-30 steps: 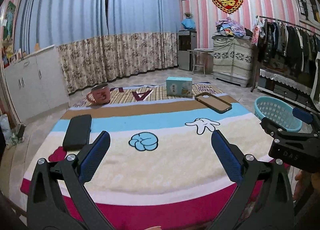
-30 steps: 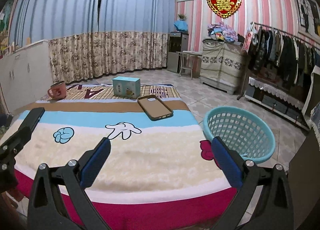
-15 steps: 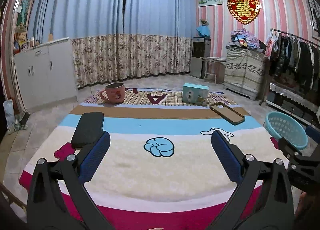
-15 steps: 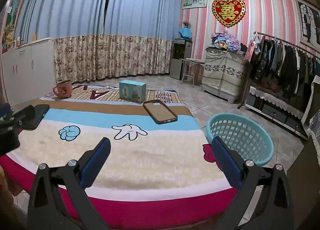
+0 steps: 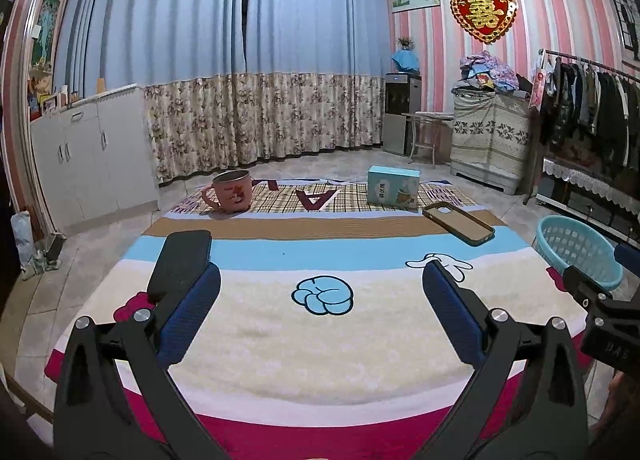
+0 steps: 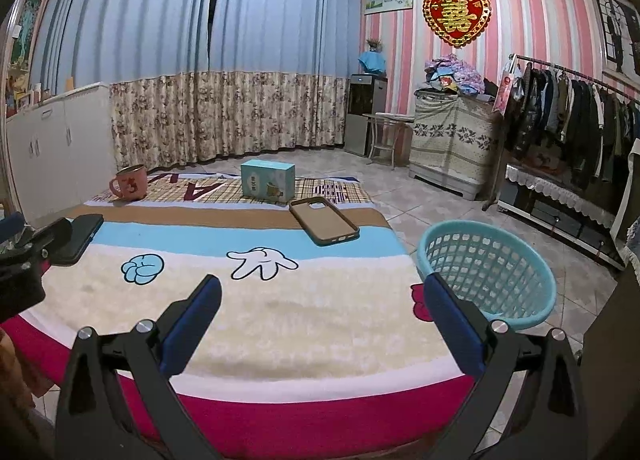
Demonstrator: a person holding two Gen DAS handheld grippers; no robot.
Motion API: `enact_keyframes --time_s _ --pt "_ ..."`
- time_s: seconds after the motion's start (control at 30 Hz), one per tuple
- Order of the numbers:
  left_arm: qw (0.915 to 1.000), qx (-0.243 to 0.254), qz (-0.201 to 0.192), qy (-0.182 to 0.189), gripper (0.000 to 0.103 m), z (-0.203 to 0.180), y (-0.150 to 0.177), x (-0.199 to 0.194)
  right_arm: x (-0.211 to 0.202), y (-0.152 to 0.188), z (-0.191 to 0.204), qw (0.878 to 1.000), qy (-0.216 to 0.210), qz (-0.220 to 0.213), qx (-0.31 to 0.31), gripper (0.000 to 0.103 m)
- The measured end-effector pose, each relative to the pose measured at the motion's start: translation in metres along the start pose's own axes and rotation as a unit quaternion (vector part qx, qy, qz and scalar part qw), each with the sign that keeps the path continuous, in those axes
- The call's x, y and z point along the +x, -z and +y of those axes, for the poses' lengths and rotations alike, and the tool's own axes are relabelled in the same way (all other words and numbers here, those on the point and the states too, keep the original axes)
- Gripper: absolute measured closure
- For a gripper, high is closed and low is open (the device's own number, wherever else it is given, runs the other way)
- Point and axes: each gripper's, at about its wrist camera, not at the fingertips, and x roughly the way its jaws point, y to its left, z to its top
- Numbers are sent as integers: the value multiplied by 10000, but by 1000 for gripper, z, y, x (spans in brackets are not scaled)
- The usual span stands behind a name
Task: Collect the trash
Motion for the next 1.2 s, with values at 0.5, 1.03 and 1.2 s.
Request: enact_keyframes --time_s 0.5,1.03,1.2 --pt "10000 -95 13 19 5 2 -1 0 1 0 -1 10000 -25 -44 4 5" --pt "10000 -63 -36 -38 5 4 -1 0 2 0 -2 10000 -27 -41 16 5" --pt "10000 -75 -32 -31 5 3 -1 0 2 0 -2 10000 -24 -40 15 5"
